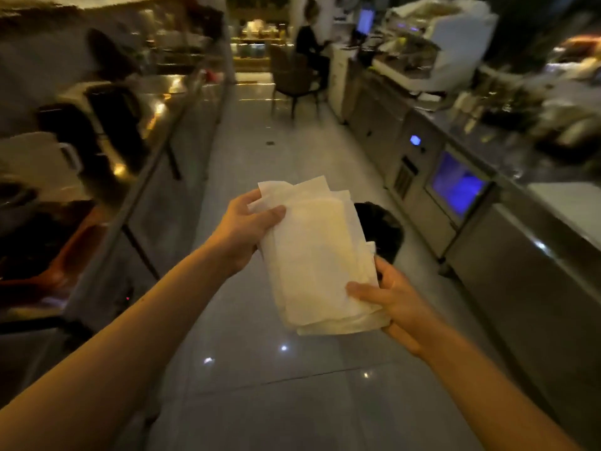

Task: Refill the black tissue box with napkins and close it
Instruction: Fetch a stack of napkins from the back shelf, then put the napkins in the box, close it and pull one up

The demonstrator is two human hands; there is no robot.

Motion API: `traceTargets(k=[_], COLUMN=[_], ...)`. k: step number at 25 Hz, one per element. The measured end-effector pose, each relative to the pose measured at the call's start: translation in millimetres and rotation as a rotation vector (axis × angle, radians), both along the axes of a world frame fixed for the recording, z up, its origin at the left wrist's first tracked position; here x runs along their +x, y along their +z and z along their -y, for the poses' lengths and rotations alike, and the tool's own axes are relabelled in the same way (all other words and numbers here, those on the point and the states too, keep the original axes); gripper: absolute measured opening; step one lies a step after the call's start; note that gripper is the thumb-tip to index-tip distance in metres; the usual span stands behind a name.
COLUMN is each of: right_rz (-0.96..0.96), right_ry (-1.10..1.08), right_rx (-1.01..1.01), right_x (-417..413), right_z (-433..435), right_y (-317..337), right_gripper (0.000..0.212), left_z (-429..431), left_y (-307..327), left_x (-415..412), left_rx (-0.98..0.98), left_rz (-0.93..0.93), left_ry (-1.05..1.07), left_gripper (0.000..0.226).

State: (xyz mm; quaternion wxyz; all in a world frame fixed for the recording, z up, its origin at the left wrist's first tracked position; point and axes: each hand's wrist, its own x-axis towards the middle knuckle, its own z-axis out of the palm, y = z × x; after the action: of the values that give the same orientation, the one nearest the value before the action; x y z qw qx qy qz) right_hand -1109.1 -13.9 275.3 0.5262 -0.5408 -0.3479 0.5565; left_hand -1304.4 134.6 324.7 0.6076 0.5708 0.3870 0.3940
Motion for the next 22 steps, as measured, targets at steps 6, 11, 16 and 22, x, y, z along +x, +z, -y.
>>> traceTargets(k=[6,11,16,22], right_rz=[-0.057,-0.075,-0.026,-0.016], right_ry=[-0.391,-0.684,-0.909,-1.013], right_rx=[0.019,0.08,0.099,0.068], right_x=[166,244,306,389], right_z=[87,149,178,169], right_y=[-14,-21,-23,-16], right_gripper=[0.059,0.07,0.071,0.087], left_z=[15,54,82,76], left_y=[-19,-29,-47,-51], left_x=[242,401,532,660], left_rx=[-0.06,-0.101,-0.126,-0.241], left_rz=[-0.056,-0.069,-0.061,-0.112], left_ry=[-0.376,-0.662,-0.939,-1.184], left_gripper=[0.039,0.026,0.031,0.041])
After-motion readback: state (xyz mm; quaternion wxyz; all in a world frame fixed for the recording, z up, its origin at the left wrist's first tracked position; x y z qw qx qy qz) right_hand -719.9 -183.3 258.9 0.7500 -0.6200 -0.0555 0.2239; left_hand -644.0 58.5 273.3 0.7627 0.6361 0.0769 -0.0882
